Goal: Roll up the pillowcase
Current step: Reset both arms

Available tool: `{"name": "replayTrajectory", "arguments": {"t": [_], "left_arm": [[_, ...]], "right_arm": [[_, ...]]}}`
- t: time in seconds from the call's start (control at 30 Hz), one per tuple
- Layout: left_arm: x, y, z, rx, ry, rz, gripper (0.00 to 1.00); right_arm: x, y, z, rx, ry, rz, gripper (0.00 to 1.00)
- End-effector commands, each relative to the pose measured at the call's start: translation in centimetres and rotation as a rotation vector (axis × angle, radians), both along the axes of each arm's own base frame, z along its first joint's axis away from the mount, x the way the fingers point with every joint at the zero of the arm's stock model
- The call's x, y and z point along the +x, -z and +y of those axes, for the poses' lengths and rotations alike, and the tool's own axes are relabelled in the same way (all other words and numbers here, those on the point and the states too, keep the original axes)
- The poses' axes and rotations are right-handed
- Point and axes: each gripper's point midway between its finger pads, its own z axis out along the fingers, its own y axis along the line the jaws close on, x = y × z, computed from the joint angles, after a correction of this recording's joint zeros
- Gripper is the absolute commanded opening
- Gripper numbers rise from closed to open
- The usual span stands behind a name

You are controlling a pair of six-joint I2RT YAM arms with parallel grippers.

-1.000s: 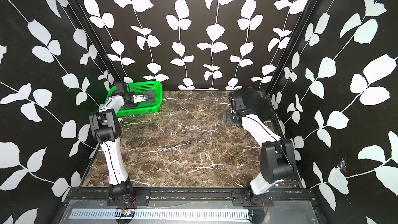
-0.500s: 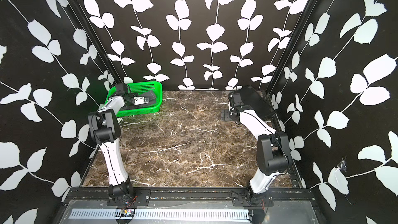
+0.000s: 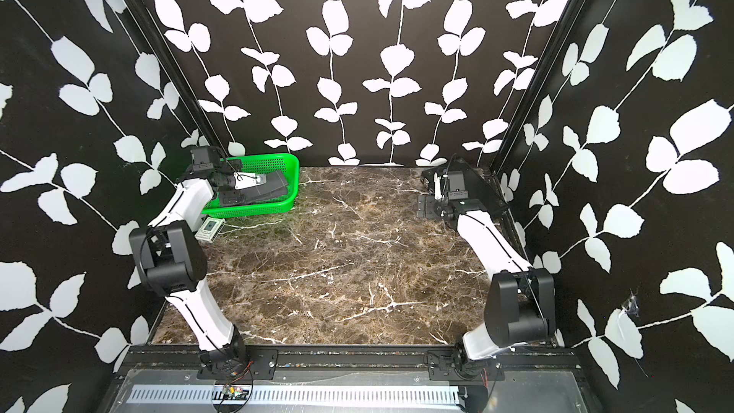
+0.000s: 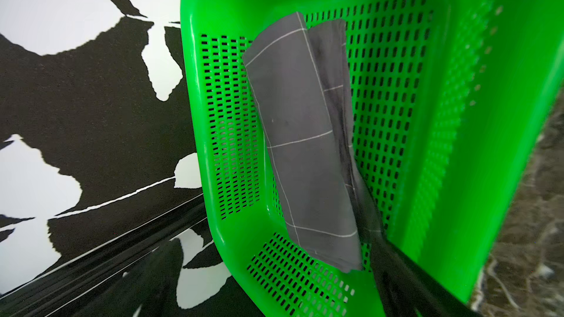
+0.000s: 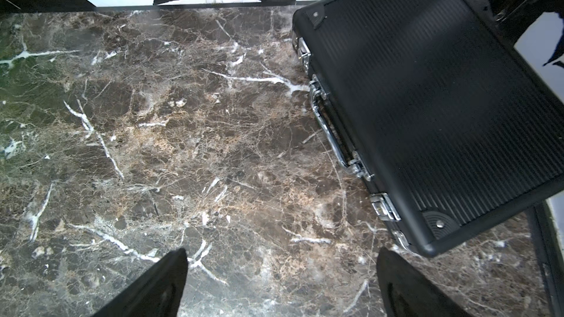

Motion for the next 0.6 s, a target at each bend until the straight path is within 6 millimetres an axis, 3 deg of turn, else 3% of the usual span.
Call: {"name": "replayTrajectory", "arguments": {"t": [0.0, 0.13, 0.3, 0.43, 0.57], "left_arm": [[-3.3, -3.5, -4.2, -0.060, 0.087, -0.042, 0.99], [-6.5, -4.5, -8.5, -0.262, -0.004, -0.033, 0.99], [-10.2, -4.5, -12.7, -0.629, -0.188, -0.057, 0.99], [-12.0, -3.4, -13.6, -0.860, -0.397, -0.077, 0.99], [-13.6, 0.2, -11.7, -1.047, -0.665, -0.116, 0.99]], "right_arm": [[-0.6, -0.6, 0.2, 0.024, -0.038, -0.068, 0.99], [-0.6, -1.5, 0.3, 0.046, -0.056, -0.219, 0.99], [-0.2, 0.5, -2.3, -0.045, 0.058, -0.246, 0.99], [-1.3, 1.1, -3.8, -0.113, 0.098, -0.362, 0.99], [-2.3, 1.8, -5.5, -0.165, 0.158, -0.424, 1.00]]}}
